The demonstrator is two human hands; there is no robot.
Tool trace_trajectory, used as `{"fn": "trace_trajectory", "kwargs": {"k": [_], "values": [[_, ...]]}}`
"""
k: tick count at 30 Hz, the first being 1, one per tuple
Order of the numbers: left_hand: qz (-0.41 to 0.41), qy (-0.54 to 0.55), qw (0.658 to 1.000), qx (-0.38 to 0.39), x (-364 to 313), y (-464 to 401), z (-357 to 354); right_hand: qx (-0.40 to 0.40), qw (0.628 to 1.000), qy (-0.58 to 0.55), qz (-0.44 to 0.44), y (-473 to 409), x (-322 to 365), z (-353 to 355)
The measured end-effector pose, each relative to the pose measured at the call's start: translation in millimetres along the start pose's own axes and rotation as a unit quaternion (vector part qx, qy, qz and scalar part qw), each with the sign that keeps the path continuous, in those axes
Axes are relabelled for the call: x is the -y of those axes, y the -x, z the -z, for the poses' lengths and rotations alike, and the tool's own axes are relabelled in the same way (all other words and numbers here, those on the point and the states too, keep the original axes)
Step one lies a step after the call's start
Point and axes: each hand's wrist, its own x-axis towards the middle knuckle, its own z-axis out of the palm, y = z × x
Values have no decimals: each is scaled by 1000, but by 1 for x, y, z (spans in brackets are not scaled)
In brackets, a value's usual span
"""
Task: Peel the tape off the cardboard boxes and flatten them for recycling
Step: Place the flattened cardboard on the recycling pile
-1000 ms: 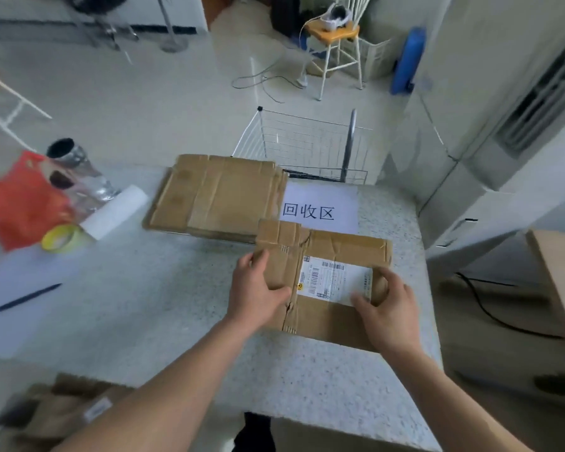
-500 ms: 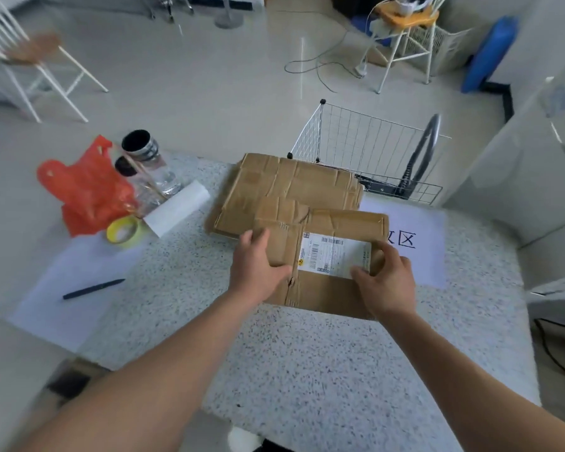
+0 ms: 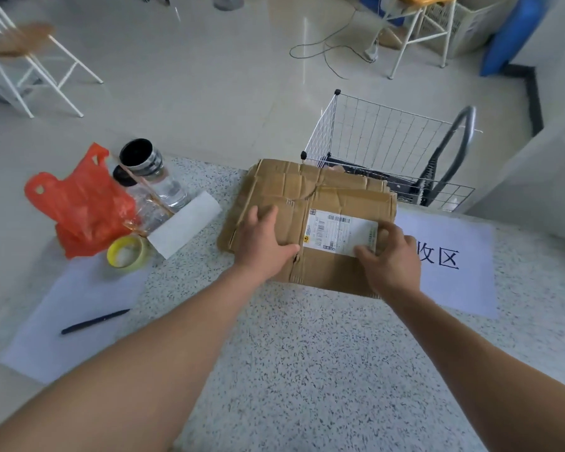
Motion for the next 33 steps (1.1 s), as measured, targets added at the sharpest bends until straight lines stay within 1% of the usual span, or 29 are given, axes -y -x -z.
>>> {"fn": "trace_trajectory", "kwargs": {"k": [4, 7, 8, 10, 11, 13, 14, 16, 18, 23, 27, 29, 33], "values": [[-27, -8, 999, 30, 13, -56, -12, -32, 999, 10, -27, -34, 7, -30], [-43, -10, 997, 64, 18, -78, -26, -43, 998, 27, -40, -51, 4, -49], [-49, -18, 996, 75, 18, -82, -31, -46, 997, 44, -39, -56, 2, -55], [-86, -35, 992, 83, 21, -90, -44, -50, 991, 120, -15, -62, -4, -66], [-119, -52, 988, 82, 23, -95, -51, -45, 985, 167, 4, -64, -8, -71], [-192, -119, 971, 83, 30, -104, -64, -9, 968, 247, 42, -65, -17, -81], [-215, -155, 960, 92, 33, -108, -70, 13, 959, 276, 61, -65, -22, -86], [-236, -206, 944, 106, 37, -114, -78, 43, 948, 305, 80, -62, -30, -95], [-241, -231, 937, 98, 40, -116, -84, 49, 947, 309, 77, -63, -34, -99], [-241, -244, 934, 100, 42, -117, -88, 45, 944, 320, 75, -63, -36, -102], [-225, -275, 924, 139, 31, -116, -78, 95, 947, 296, 76, -66, -32, -93], [-208, -270, 929, 144, 19, -111, -70, 113, 948, 285, 80, -64, -24, -82], [-210, -200, 951, 107, -11, -72, -61, 66, 961, 244, 108, -30, -16, -46]]}}
